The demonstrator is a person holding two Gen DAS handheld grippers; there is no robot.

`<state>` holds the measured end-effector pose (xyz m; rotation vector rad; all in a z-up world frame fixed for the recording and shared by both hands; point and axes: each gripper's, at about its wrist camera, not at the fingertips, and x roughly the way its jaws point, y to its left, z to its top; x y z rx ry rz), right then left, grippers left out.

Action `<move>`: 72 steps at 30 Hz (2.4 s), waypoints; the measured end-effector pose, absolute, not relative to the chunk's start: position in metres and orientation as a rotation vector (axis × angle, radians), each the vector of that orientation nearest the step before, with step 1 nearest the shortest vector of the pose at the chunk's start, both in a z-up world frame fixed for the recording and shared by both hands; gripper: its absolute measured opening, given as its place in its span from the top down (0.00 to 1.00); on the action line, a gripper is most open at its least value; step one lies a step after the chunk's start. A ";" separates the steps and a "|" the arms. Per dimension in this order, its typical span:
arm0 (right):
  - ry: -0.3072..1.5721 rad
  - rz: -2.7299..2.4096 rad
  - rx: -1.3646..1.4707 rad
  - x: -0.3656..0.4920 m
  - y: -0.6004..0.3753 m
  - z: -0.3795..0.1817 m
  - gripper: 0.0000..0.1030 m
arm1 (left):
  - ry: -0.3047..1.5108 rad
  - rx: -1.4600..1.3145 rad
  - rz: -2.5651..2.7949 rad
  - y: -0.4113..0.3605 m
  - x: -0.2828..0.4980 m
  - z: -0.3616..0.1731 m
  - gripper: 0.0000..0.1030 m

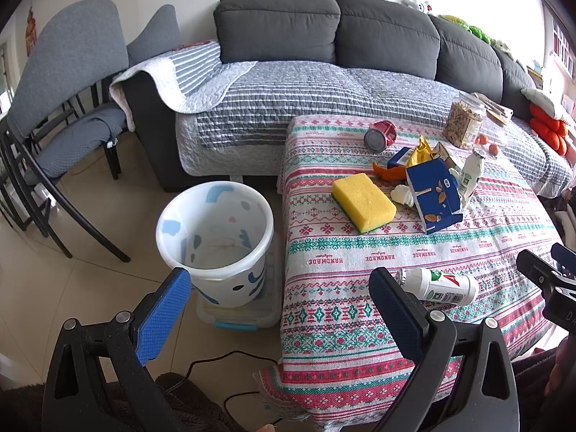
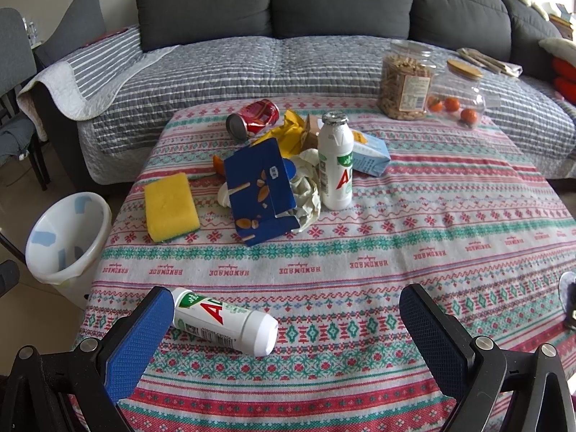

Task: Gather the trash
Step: 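Reach the left gripper toward the yellow sponge on the table, then grasp the yellow sponge with the left gripper while the right gripper grasps the white bottle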

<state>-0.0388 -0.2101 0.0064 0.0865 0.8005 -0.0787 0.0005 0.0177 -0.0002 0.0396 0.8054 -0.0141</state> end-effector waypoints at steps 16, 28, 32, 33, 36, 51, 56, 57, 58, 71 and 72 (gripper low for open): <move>0.795 -0.112 0.051 -0.031 -0.219 0.013 0.00 | 0.911 0.012 -0.049 0.013 0.045 -0.007 0.03; 0.920 -0.135 0.046 0.039 -0.270 0.030 0.00 | 1.073 -0.115 -0.188 -0.032 0.149 -0.032 0.05; 1.006 -0.104 0.101 0.069 -0.282 0.019 0.00 | 1.133 -0.094 -0.194 -0.059 0.175 -0.056 0.10; 1.010 -0.095 0.114 0.076 -0.285 0.016 0.00 | 1.147 -0.090 -0.192 -0.065 0.181 -0.063 0.11; 1.022 -0.084 0.154 0.088 -0.291 0.007 0.00 | 1.168 -0.066 -0.180 -0.080 0.196 -0.077 0.12; 1.013 -0.051 0.174 0.129 -0.301 -0.002 0.18 | 1.180 -0.089 -0.191 -0.069 0.211 -0.082 0.41; 0.998 -0.043 0.167 0.139 -0.293 -0.003 0.39 | 1.146 -0.107 -0.184 -0.050 0.205 -0.064 0.42; 0.993 -0.044 0.167 0.140 -0.292 -0.003 0.43 | 1.139 -0.111 -0.183 -0.046 0.204 -0.061 0.42; 0.989 -0.045 0.167 0.141 -0.292 -0.003 0.46 | 1.133 -0.114 -0.183 -0.041 0.203 -0.058 0.42; 0.899 -0.076 0.166 0.132 -0.295 0.028 0.77 | 1.069 -0.102 -0.113 0.053 0.189 -0.019 0.42; 0.876 -0.079 0.153 0.128 -0.293 0.036 0.77 | 1.072 -0.099 -0.105 0.060 0.190 -0.019 0.42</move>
